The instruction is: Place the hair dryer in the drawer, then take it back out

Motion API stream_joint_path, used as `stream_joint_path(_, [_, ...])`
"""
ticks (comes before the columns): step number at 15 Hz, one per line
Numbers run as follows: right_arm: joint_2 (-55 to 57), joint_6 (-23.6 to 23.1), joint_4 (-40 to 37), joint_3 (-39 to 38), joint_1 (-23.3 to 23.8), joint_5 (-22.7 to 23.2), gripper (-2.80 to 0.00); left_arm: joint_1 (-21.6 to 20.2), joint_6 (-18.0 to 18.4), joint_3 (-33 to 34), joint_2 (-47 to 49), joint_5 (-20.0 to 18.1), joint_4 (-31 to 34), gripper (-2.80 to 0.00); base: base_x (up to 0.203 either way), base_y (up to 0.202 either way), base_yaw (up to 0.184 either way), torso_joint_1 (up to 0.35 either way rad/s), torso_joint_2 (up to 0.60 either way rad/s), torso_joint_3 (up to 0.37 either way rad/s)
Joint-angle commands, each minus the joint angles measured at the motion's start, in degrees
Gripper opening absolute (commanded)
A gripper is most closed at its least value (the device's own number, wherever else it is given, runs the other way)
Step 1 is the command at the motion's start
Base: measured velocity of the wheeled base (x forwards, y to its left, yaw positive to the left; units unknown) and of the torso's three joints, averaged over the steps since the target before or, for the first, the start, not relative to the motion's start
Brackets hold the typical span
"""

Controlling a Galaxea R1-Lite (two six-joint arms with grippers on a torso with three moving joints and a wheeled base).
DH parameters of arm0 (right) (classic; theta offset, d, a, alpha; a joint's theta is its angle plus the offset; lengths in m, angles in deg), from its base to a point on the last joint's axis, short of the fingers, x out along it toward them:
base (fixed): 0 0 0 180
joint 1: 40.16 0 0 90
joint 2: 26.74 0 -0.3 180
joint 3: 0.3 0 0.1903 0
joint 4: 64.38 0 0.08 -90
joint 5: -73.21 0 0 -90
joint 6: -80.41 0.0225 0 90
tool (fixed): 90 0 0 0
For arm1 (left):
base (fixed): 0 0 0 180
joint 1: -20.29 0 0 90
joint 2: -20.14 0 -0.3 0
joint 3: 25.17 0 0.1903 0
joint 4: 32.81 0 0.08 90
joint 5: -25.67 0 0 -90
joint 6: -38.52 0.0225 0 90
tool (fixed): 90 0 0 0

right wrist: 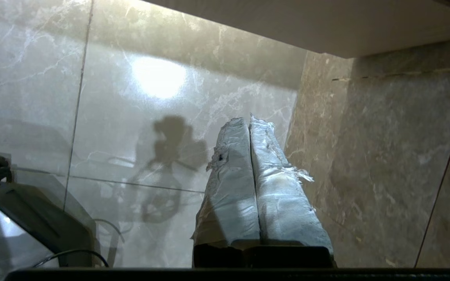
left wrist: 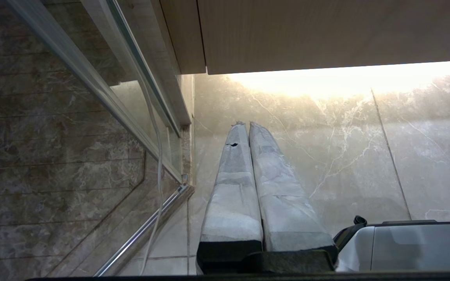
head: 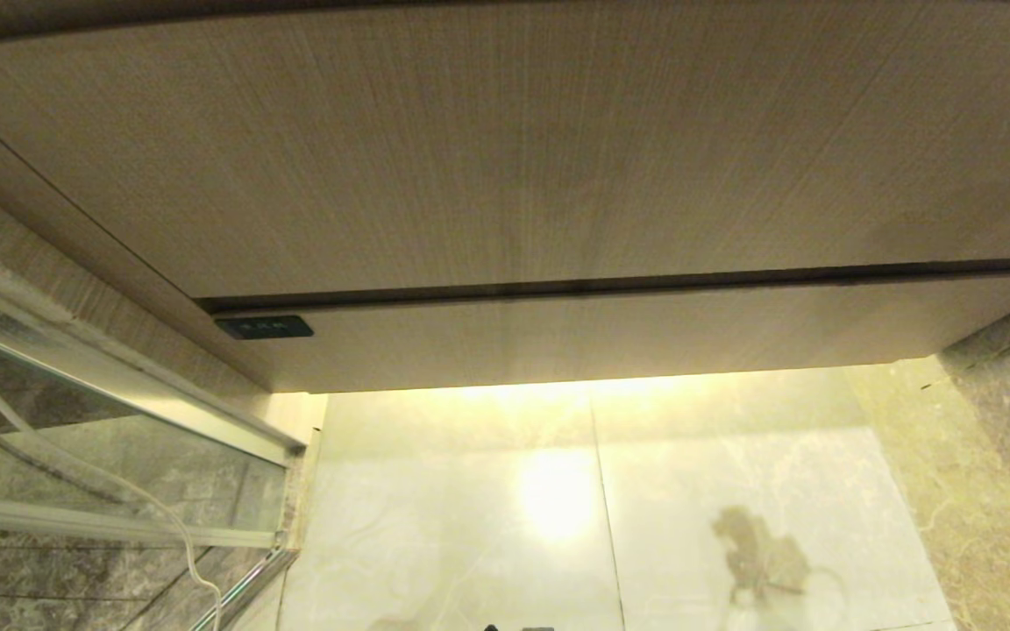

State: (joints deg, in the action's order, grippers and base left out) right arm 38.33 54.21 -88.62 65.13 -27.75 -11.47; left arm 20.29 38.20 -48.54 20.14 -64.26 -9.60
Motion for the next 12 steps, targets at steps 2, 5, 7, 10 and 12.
stream_joint_path(2, [-11.02, -0.18, -0.81, -5.83, -0.79, 0.09, -2.8, 0.0, -0.02, 0.0, 0.0, 0.02, -0.02, -2.8, 0.0, 0.0, 0.0, 0.0, 0.0, 0.0])
stream_joint_path(5, [-23.59, -0.06, -5.0, -12.97, -1.19, 0.2, -2.8, 0.0, -0.02, 0.0, 0.0, 0.02, -0.02, -2.8, 0.0, 0.0, 0.0, 0.0, 0.0, 0.0])
stream_joint_path(7, [-32.45, 1.19, -5.59, -18.73, -3.62, 0.17, -2.8, 0.0, -0.02, 0.0, 0.0, -0.06, -0.02, -2.8, 0.0, 0.0, 0.0, 0.0, 0.0, 0.0])
stream_joint_path(10, [-45.93, 7.42, -1.26, -31.11, -6.86, 0.37, -2.8, 0.0, -0.02, 0.0, 0.09, 0.02, -0.02, -2.8, 0.0, 0.0, 0.0, 0.0, 0.0, 0.0])
stream_joint_path(12, [-52.14, 11.53, 2.29, -37.85, -9.77, 0.44, -2.8, 0.0, -0.02, 0.0, 0.08, -0.03, -0.02, -2.8, 0.0, 0.0, 0.0, 0.0, 0.0, 0.0])
